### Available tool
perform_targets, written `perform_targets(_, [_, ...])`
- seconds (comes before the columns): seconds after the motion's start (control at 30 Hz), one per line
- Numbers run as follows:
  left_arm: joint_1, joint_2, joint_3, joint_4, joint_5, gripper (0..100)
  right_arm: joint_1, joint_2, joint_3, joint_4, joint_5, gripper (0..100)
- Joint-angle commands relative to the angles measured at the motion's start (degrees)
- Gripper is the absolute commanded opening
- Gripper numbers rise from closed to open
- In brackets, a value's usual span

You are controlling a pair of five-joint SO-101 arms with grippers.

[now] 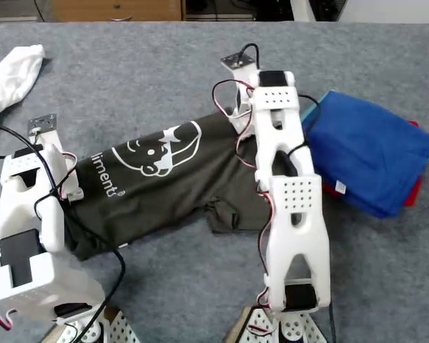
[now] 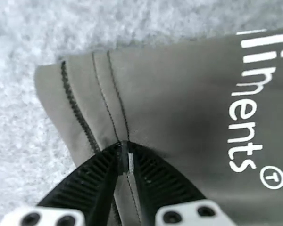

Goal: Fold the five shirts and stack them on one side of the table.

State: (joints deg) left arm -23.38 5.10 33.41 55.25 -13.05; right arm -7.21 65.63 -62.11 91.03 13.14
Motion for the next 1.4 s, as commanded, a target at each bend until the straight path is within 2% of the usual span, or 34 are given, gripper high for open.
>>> perform_targets(0.0, [0.3, 0.3, -2.7, -2.5, -2.3, 2, 3.7, 4.2, -10.0, 3.9, 1.7, 0.5])
perform_targets(0.17, [-0.3, -0.1, -8.4, -1.4, -2.2, 2, 1.8, 5.8, -23.8, 11.3, 3.8, 0.5])
perform_targets(0.33, [-0.4, -0.2, -23.6, 11.3, -2.2, 2, 1.5, 2.5, -26.4, 11.4, 3.7, 0.4])
perform_targets(0.57, [0.1, -0.2, -36.7, 24.4, -2.2, 2, 1.8, -13.8, -10.0, 11.4, 3.8, 0.4])
perform_targets(0.73, [0.1, -1.8, -35.5, 28.9, -2.2, 2, 1.4, -32.0, 17.0, 11.4, 5.8, 0.4])
perform_targets(0.87, [0.3, -11.5, -22.5, 24.2, -2.2, 2, 0.2, -47.4, 41.5, 9.1, 7.1, 0.4])
perform_targets(1.03, [0.0, -29.5, 1.6, 10.9, -2.2, 2, -2.8, -63.3, 66.2, 0.3, 7.3, 0.4])
perform_targets(1.13, [-0.2, -33.4, 12.0, 4.0, -0.5, 2, -7.2, -67.4, 77.7, -5.4, 6.6, 0.4])
perform_targets(1.2, [-0.3, -32.9, 14.9, 2.6, 2.2, 2, -10.9, -67.4, 82.2, -9.3, 3.3, 0.4])
perform_targets(1.37, [-0.4, -29.1, 15.3, 1.0, 2.5, 2, -16.1, -62.5, 86.5, -15.9, -1.3, 0.4])
